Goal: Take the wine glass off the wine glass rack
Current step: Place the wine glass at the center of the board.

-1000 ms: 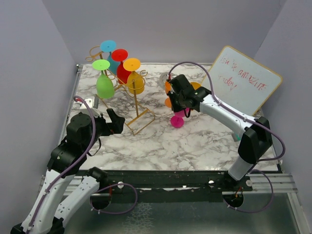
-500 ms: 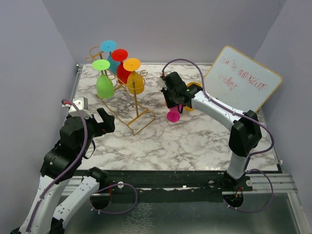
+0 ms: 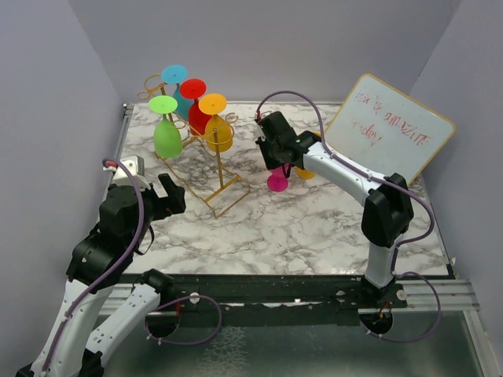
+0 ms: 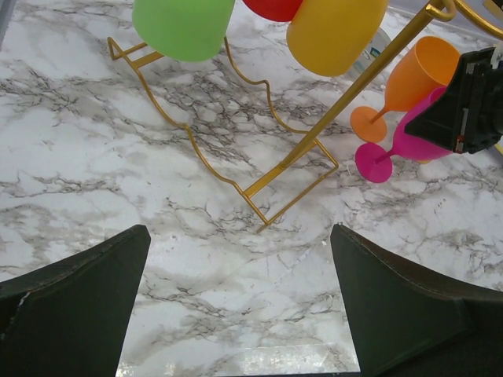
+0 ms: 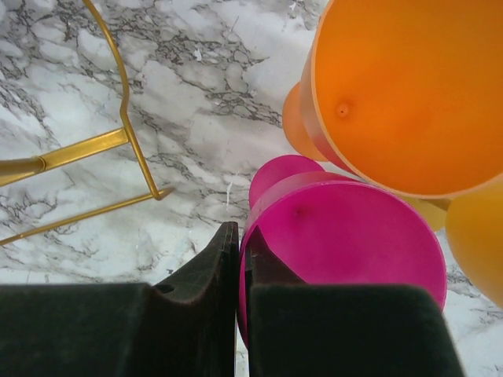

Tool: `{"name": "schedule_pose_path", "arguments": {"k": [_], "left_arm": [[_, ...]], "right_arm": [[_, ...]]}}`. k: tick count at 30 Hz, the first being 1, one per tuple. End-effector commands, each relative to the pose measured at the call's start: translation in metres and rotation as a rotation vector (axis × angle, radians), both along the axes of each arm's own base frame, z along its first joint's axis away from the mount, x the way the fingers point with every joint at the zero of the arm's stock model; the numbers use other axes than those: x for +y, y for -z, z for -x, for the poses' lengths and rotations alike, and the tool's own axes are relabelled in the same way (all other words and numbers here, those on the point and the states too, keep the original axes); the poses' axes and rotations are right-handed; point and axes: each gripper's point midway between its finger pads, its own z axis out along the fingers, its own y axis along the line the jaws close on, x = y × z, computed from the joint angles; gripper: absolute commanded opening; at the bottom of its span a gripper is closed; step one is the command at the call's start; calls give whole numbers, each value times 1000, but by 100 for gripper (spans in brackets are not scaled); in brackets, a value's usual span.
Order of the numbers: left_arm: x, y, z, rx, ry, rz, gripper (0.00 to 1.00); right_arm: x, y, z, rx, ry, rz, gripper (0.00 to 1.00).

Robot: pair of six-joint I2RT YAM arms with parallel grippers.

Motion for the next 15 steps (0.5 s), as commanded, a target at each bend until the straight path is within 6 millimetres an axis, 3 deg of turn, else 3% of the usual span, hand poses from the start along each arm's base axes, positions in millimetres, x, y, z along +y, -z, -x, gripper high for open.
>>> {"name": "schedule_pose_path", "arguments": {"k": [1, 6, 9, 15], "left_arm": [[2, 3, 3, 15, 7, -23, 99], [-3, 5, 3, 30, 46, -42, 98], [-6, 11, 0, 55, 55, -55, 99], [-4, 16, -6, 79, 37, -84, 99]], "right_arm": [[3, 15, -3, 34, -14, 41, 7], [2, 15, 0, 45, -4, 36, 14], [2, 8, 1, 38, -5, 26, 25], [4, -9, 2, 24, -23, 6, 37]]}}
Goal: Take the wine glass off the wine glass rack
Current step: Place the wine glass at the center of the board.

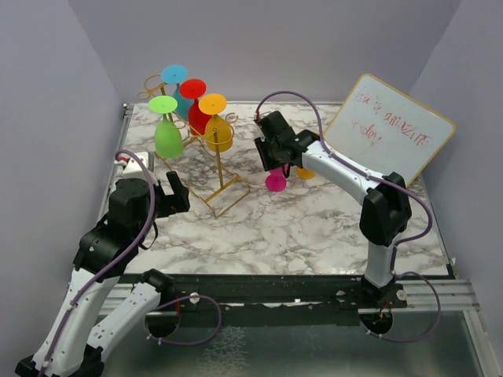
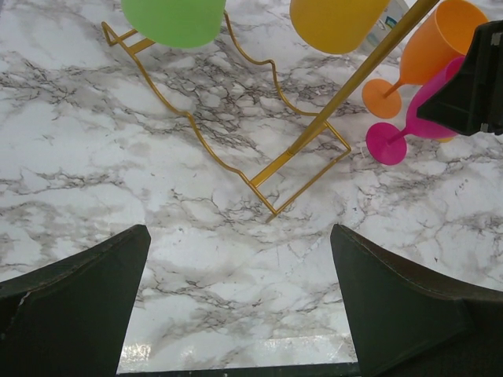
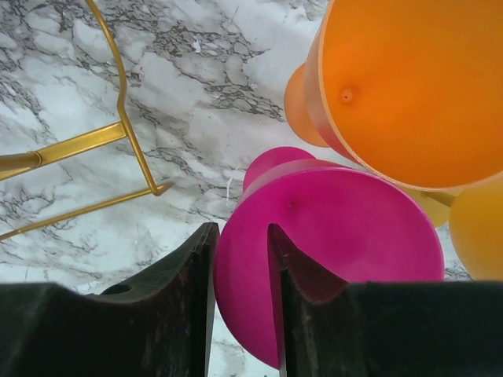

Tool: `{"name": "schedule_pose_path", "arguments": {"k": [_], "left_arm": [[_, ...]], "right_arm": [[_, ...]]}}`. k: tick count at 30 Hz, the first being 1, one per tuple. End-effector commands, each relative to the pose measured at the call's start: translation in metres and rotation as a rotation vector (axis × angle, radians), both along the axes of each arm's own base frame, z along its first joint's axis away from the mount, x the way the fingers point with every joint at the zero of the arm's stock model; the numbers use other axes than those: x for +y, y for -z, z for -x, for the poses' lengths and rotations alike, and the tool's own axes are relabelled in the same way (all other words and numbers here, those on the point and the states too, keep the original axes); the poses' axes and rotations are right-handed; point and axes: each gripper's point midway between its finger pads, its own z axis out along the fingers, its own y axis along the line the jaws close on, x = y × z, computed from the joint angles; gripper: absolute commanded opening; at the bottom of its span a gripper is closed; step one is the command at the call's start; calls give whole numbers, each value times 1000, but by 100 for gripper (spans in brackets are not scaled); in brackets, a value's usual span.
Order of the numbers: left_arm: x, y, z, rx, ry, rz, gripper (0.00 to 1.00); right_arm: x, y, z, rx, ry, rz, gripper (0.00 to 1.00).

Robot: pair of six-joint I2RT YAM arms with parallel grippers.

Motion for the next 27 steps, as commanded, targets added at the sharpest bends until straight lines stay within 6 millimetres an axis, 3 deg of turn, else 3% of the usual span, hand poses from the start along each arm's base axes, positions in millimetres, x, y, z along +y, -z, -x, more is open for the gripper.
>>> {"name": "schedule_pose_path", "arguments": {"k": [1, 7, 11, 14, 22, 27], "left_arm": [[4, 5, 0, 26, -7, -40, 99], [7, 9, -2, 42, -40, -39, 99], [18, 13, -7, 71, -106, -92, 99], [26, 14, -14, 71, -160, -128, 99], [24, 28, -40, 76, -226, -119, 99], [41, 37, -56, 106, -246, -103, 99]], "right_arm": [[2, -15, 4, 1, -17, -11, 37], [5, -34, 8, -10, -39, -50, 42], [3, -62, 14, -47, -42, -96, 43], [-5, -83, 18, -95, -21, -124, 46], [-29, -130, 39, -204, 29, -216, 57], [-43, -157, 49, -281, 55, -270, 62]]}}
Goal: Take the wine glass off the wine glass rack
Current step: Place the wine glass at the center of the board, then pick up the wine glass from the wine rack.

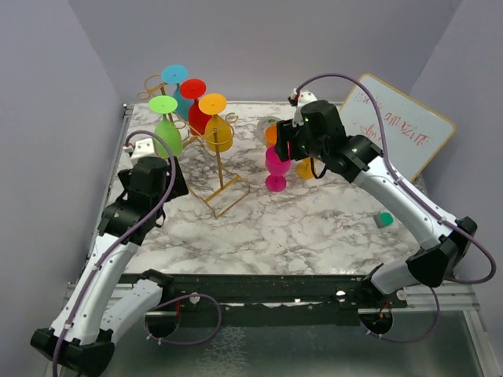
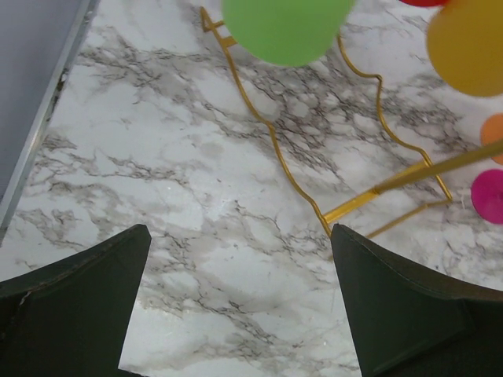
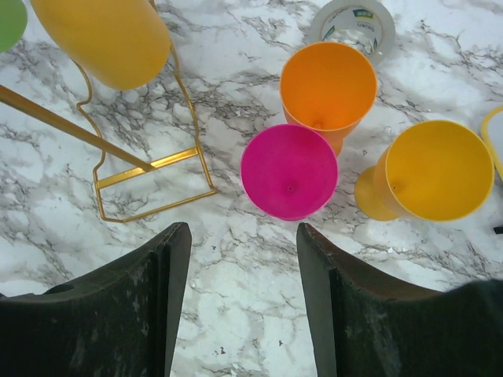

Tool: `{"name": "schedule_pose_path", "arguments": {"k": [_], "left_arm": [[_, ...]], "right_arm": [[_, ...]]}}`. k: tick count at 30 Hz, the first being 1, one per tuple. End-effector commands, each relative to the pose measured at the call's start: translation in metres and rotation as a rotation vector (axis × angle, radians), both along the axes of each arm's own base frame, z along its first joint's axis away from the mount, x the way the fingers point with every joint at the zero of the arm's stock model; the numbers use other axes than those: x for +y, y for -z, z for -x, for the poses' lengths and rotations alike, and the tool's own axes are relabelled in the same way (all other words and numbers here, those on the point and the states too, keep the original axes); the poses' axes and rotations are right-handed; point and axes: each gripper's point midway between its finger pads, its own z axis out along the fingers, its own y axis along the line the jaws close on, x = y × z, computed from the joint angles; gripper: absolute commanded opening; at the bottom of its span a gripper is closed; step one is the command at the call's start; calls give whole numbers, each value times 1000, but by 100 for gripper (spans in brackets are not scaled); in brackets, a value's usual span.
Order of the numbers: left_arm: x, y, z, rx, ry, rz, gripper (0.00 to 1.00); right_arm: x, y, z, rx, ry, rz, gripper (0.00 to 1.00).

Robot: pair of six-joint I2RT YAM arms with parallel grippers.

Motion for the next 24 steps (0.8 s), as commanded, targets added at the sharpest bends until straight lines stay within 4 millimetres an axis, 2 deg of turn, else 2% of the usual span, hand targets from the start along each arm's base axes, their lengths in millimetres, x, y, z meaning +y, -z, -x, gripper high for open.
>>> {"name": "schedule_pose_path", "arguments": {"k": [1, 4, 8, 10, 11, 13, 16, 21, 24], "left_arm": [[22, 7, -19, 3, -32, 39, 99], [53, 24, -27, 49, -108, 111, 99], [89, 18, -31, -11, -195, 176, 99], [93, 13, -38, -22, -192, 231, 99], [89, 9, -45, -29, -171, 274, 99], [90, -6, -54, -73, -163, 347, 99], [91, -42, -65, -168, -159, 423, 99], [65, -99, -86, -280, -13, 573, 98], [57, -122, -95, -334, 35, 646, 95]], "right_arm": [[-11, -16, 4, -62, 47, -50, 63], [-16, -25, 8, -93, 54, -72, 66], [-26, -30, 9, -119, 81, -56, 68], [-29, -29, 9, -122, 89, -44, 70], [-30, -29, 10, -121, 89, -41, 70], [-31, -29, 12, -121, 85, -41, 71], [-31, -28, 15, -113, 74, -44, 71], [-31, -26, 19, -104, 68, -52, 71], [-30, -25, 21, -99, 60, -61, 71]]}}
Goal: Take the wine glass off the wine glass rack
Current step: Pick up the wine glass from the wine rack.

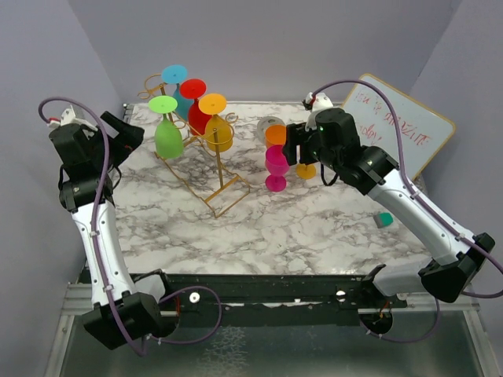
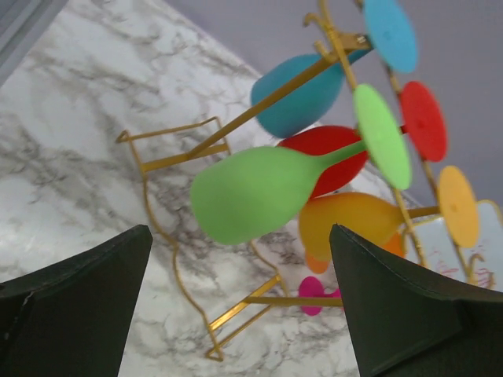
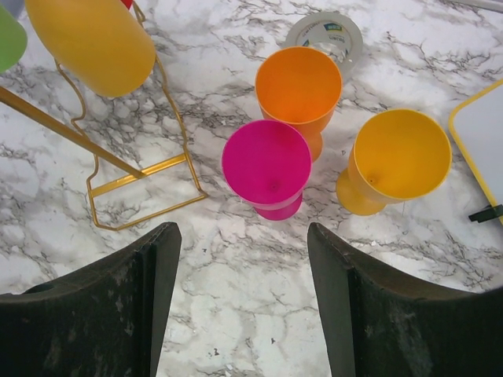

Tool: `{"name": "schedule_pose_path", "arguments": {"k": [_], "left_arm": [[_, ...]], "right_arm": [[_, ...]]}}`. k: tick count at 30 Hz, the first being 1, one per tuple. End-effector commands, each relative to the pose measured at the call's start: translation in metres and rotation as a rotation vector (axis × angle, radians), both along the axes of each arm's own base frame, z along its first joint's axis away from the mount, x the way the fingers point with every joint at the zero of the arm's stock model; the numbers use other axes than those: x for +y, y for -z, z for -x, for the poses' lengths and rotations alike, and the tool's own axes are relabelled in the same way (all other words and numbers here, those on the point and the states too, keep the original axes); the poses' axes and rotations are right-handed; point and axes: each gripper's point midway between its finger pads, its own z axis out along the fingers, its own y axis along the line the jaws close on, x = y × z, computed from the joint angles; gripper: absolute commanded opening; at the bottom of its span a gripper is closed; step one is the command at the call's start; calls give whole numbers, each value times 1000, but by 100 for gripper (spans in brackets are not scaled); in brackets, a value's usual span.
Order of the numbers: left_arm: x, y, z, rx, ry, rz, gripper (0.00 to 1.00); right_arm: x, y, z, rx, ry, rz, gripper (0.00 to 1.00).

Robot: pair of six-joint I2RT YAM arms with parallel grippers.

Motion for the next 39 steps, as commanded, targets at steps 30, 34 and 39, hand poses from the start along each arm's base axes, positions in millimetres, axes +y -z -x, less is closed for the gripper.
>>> {"name": "schedule_pose_path", "arguments": {"k": [30, 34, 39], "left_arm": [[-42, -67, -62, -203, 253, 288, 64], [-51, -62, -67, -188, 277, 290, 63], [-56, -60, -72, -183, 278, 280, 60]], "right_arm": [[5, 12, 9, 44, -14, -45, 71], [5, 13, 9, 49, -13, -47, 71], [5, 13, 10, 49, -10, -49, 71]]}}
